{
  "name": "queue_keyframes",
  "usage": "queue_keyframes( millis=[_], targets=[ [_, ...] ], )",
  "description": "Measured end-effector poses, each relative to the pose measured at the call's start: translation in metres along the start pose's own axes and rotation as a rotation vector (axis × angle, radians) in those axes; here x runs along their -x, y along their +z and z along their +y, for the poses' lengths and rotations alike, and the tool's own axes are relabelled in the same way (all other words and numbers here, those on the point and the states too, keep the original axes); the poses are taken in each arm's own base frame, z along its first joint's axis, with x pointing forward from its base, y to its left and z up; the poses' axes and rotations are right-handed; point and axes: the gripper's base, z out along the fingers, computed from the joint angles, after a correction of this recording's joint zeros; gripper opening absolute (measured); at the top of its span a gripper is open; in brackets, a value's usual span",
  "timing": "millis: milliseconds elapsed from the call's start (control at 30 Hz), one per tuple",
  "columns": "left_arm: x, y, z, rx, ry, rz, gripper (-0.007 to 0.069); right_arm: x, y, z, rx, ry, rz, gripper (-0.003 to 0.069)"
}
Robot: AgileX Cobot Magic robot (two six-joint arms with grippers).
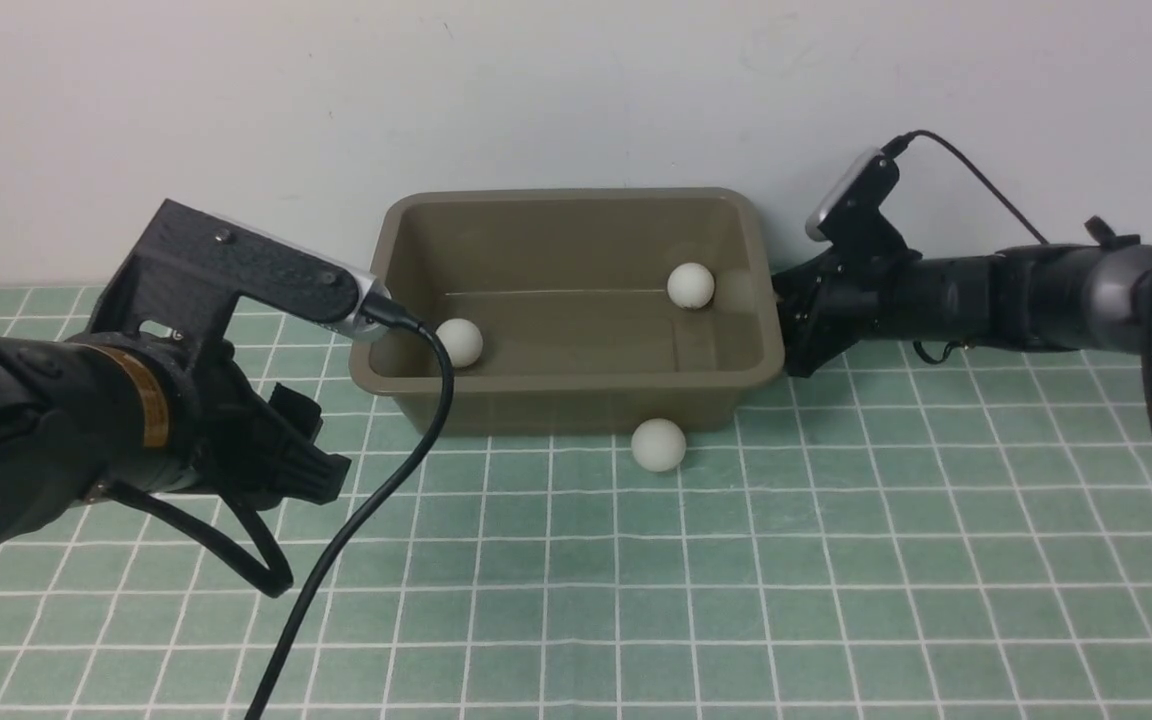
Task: Put the table tennis balls in the box on the green coffee tablecloth.
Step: 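Reach for and grasp a ping pong ball on the table, then release the ping pong ball into the bin and lift the gripper away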
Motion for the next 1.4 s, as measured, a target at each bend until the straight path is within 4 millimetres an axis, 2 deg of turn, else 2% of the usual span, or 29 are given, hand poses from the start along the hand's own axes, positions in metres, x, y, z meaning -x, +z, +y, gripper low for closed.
queue_keyframes(
  millis=[333, 733, 833, 967, 1067, 1133, 1300, 1400],
  targets=[
    [0.0, 0.0, 0.0, 0.004, 0.007, -0.002, 0.0415, -0.022, -0.02, -0.028, -0.047, 0.06, 0.025, 0.0302],
    [0.002, 0.0, 0.0, 0.002, 0.019, -0.025, 0.0415, -0.016, -0.029, -0.032, -0.045, 0.036, 0.016, 0.0301],
    [0.002, 0.0, 0.0, 0.001, 0.019, -0.027, 0.0415, 0.0, -0.039, -0.035, -0.045, 0.004, -0.01, 0.0301],
    [0.003, 0.0, 0.0, -0.001, 0.019, -0.034, 0.0415, 0.04, -0.064, -0.036, -0.016, -0.024, -0.103, 0.0298],
    [0.004, 0.0, 0.0, -0.003, 0.019, -0.039, 0.0415, 0.068, -0.082, -0.028, 0.081, -0.025, -0.193, 0.0298],
    [0.004, 0.0, 0.0, -0.003, 0.019, -0.04, 0.0415, 0.08, -0.088, -0.019, 0.162, -0.017, -0.233, 0.0298],
    [0.004, 0.0, 0.0, -0.004, 0.019, -0.042, 0.0415, 0.096, -0.072, 0.017, 0.296, -0.02, -0.185, 0.0287],
    [0.004, 0.0, 0.0, -0.004, 0.019, -0.042, 0.0415, 0.102, -0.062, 0.033, 0.322, -0.039, -0.146, 0.0153]
  ],
)
